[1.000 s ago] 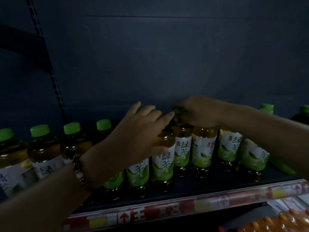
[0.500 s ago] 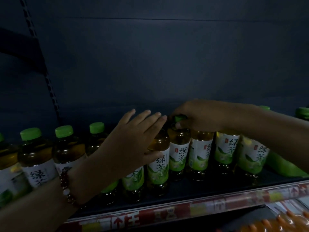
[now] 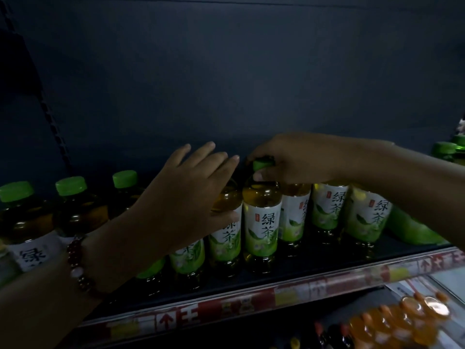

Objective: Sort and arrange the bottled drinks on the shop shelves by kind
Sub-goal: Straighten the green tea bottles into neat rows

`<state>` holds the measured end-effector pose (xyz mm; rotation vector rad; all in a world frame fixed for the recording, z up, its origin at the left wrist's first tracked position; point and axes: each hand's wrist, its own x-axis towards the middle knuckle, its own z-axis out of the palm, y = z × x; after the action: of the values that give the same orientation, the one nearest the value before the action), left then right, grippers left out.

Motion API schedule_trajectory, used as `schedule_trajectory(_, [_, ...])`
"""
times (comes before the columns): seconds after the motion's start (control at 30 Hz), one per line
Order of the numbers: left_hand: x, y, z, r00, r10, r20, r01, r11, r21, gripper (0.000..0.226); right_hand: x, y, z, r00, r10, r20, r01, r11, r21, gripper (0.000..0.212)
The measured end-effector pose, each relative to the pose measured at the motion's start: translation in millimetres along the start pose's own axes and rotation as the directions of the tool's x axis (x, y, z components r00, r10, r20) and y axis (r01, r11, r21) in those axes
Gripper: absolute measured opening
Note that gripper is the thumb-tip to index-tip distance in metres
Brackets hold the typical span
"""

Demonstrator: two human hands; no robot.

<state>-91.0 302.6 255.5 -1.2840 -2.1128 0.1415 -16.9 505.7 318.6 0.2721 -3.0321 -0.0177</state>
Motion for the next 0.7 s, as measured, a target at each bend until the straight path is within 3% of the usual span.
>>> schedule_trajectory(0.17, [28.0, 13.9, -1.0, 0.999, 0.028, 0.029, -0.025, 0.996, -0.087, 0.091, -16.5, 23.6, -19.2, 0.988, 0.087, -0.127, -0.069, 0.988, 0.142, 0.056])
schedule_trajectory(0.23, [39.1, 18.6, 1.6, 0.996, 0.031, 0.085, -0.018, 0.988, -0.156, 0.094, -20.3, 39.2, -22.4, 0.985, 0.158, -0.07, -0.147, 0.98, 0.137, 0.059])
schedule_trajectory(0.33, [46.2, 24.8, 1.6, 0.993, -0.012, 0.116, 0.042, 0.965, -0.257, 0.096, -23.2, 51.6, -7.3, 0.979, 0.186, 0.087, -0.196, 0.973, 0.122, 0.053])
schedule_trajectory(0.47, [43.7, 24.7, -3.5, 0.984, -0.062, 0.166, 0.11, 0.948, -0.3, 0.097, -27.9, 58.3, 0.2, 0.989, 0.144, -0.019, -0.14, 0.981, 0.133, 0.041])
schedule_trajectory(0.7, [53.7, 36.8, 8.8, 0.98, -0.143, 0.138, 0.179, 0.936, -0.303, 0.097, -31.1, 70.9, 1.2, 0.998, 0.046, -0.053, -0.037, 0.988, 0.153, 0.035])
